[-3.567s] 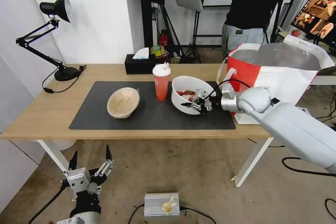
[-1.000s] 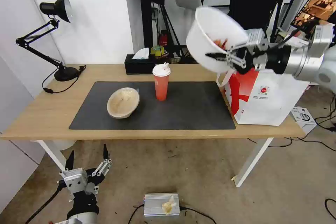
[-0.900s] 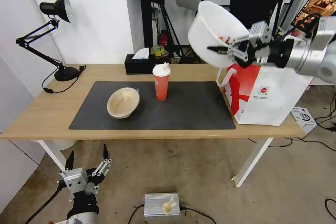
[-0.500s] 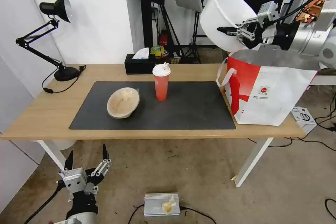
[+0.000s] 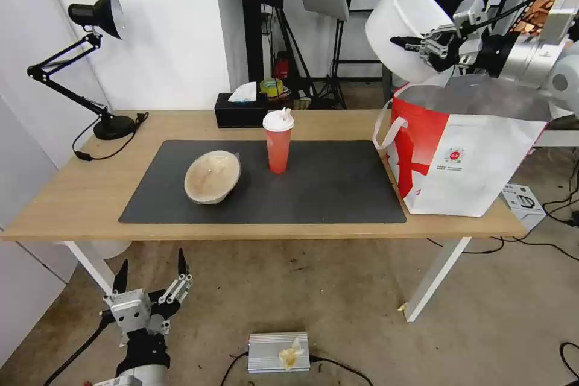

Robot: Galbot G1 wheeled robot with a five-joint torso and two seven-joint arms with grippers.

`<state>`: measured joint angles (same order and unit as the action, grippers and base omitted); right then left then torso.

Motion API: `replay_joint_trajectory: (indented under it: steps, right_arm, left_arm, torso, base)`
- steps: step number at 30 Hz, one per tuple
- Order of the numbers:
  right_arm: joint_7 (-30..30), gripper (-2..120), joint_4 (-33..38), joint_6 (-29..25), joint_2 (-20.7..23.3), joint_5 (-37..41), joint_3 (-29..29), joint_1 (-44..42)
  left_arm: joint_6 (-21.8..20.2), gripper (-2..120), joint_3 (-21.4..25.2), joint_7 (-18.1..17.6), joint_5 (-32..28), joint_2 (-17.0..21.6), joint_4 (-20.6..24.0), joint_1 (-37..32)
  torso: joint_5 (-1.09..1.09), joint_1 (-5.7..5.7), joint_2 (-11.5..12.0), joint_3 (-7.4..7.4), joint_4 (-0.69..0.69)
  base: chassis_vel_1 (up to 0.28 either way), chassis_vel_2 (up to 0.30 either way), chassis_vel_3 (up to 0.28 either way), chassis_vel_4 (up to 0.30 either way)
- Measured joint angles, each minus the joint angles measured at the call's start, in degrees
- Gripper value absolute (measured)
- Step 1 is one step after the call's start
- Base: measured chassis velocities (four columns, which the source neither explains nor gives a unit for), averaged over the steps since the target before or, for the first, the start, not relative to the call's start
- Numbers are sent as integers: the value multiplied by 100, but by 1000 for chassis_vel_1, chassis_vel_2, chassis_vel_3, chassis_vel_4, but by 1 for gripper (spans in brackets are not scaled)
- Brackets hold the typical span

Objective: Pick up the trash from the table and place it into the takeout bag.

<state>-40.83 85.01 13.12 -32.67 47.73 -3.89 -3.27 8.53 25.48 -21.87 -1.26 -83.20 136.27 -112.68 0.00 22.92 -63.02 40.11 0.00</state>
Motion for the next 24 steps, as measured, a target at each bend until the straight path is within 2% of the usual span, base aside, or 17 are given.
replay_joint_trajectory:
  steps: [10, 24]
  right_arm:
    - [123, 0, -325, -10, -110, 137, 259, -538]
    - [247, 0, -87, 6, -65, 201, 1035, -1476]
  left_arm:
    - [0, 100, 57, -11, -90, 76, -7, 5]
    - [3, 100, 21, -13, -66, 57, -16, -33]
  torso:
    - [0, 0, 0, 0, 0]
    - [0, 0, 0, -1, -1]
  base:
    - [0, 0, 0, 0]
    - [0, 0, 0, 0]
